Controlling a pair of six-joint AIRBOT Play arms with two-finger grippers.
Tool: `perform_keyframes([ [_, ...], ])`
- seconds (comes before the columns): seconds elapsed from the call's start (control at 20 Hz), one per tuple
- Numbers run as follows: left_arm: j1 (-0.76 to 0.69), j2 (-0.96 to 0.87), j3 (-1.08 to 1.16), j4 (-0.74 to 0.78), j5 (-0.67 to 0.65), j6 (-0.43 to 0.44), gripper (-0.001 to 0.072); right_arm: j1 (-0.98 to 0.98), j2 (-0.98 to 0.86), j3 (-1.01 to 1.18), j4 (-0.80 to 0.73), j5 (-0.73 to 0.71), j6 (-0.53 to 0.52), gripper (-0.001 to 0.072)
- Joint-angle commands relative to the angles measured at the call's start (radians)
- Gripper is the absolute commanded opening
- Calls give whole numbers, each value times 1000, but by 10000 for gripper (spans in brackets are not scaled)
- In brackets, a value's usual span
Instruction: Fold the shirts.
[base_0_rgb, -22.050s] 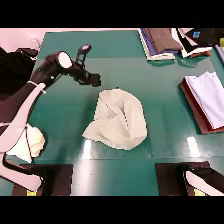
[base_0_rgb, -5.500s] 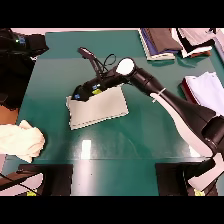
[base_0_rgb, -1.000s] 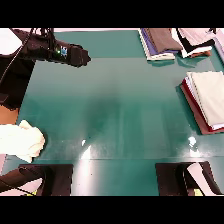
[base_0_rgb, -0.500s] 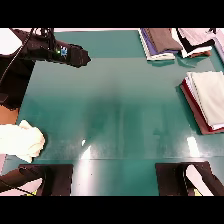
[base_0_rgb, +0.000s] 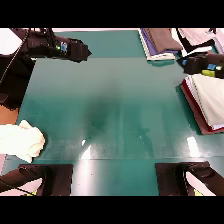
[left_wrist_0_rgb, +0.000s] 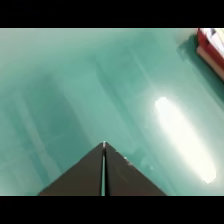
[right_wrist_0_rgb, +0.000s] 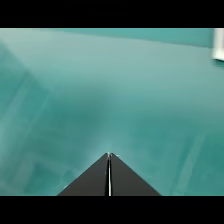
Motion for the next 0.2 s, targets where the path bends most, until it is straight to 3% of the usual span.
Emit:
perform_keyframes([
  [0.0,0,-1,0,0,54,0,24,82,-24,1,-20,-13,2,20],
  [0.15,0,-1,0,0,72,0,25,87,-48,1,-12,-13,2,20],
])
